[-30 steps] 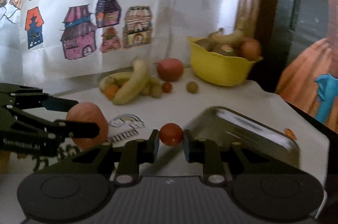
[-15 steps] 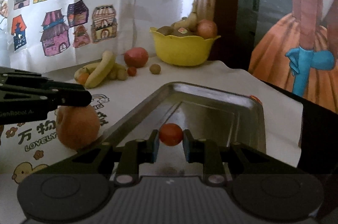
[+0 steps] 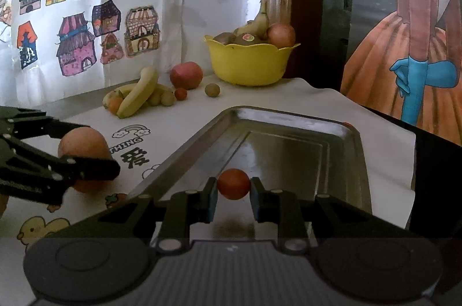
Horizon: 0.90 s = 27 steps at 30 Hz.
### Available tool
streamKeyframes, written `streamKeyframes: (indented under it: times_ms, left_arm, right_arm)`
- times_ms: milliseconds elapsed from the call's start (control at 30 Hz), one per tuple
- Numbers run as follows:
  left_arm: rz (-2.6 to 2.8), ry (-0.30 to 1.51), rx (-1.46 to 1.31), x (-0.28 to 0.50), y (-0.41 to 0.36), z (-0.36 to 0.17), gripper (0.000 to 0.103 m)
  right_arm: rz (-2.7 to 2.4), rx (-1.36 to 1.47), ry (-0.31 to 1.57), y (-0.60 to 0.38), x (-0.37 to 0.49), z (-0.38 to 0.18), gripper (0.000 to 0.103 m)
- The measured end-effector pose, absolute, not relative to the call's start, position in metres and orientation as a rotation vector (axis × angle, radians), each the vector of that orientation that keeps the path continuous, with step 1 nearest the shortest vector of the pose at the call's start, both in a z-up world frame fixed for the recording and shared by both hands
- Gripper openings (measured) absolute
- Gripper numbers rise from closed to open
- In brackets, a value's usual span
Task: Organize fruits
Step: 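Carry the tomato with the right tool while the left tool carries the apple to the tray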
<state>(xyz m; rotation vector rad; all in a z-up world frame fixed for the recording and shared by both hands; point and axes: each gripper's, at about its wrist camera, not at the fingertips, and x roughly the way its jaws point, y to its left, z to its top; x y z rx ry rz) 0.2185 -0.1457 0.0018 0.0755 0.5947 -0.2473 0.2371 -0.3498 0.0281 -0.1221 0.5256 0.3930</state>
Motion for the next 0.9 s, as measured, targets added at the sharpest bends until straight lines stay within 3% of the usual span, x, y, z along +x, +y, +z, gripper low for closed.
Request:
streamKeyframes:
  times_ms: [100,900]
  left_arm:
    - [-0.256,0.646,0.034,0.225,-0.143,-0.006,0.071]
    - [-0.309,0.535,0.020,0.221,-0.168,0.004,0.069]
  right_arm:
    - [0.393,-0.121,0.528,-0.349,0.237,0.028,0.027]
    - [0.393,-0.108,0.522,-0.350,0.235,0.027,0.027]
